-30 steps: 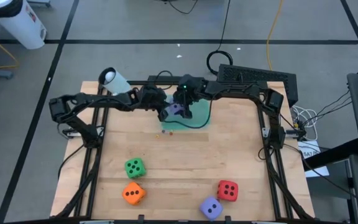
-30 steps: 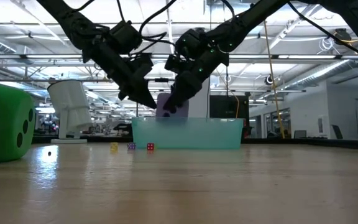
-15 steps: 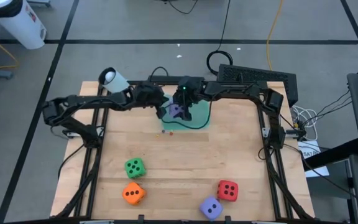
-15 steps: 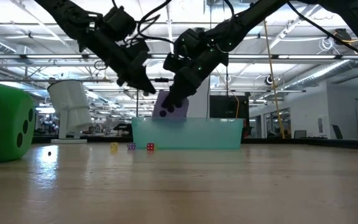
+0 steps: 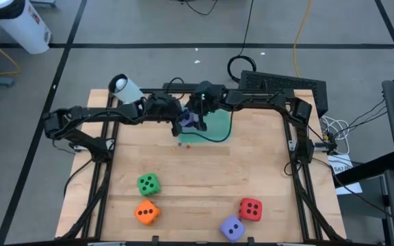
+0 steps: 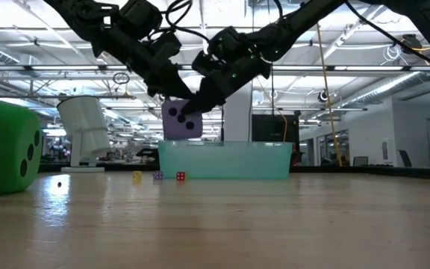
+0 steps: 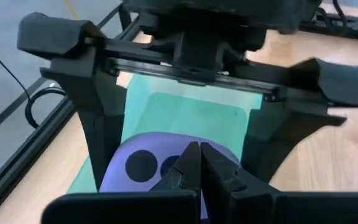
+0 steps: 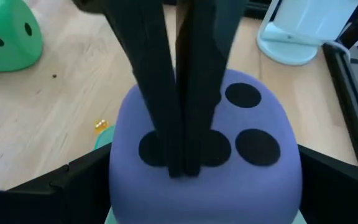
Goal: Pick & Place Dice
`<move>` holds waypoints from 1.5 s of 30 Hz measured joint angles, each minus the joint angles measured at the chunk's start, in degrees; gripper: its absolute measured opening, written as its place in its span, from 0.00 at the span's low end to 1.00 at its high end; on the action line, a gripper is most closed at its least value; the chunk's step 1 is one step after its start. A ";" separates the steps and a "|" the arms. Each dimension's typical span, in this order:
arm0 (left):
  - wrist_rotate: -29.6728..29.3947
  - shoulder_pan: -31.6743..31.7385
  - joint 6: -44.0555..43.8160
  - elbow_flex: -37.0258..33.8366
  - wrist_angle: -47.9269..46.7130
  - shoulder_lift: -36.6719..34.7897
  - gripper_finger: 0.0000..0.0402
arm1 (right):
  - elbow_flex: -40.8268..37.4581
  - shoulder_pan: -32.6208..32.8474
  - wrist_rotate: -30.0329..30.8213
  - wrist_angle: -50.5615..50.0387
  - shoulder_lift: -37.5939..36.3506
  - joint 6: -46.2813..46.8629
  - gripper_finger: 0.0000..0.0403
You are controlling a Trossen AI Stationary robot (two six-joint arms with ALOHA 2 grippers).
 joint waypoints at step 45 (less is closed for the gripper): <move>-9.70 2.29 -11.60 -14.41 -15.27 -13.89 0.01 | -0.04 -1.02 10.49 -12.20 -2.62 12.25 0.70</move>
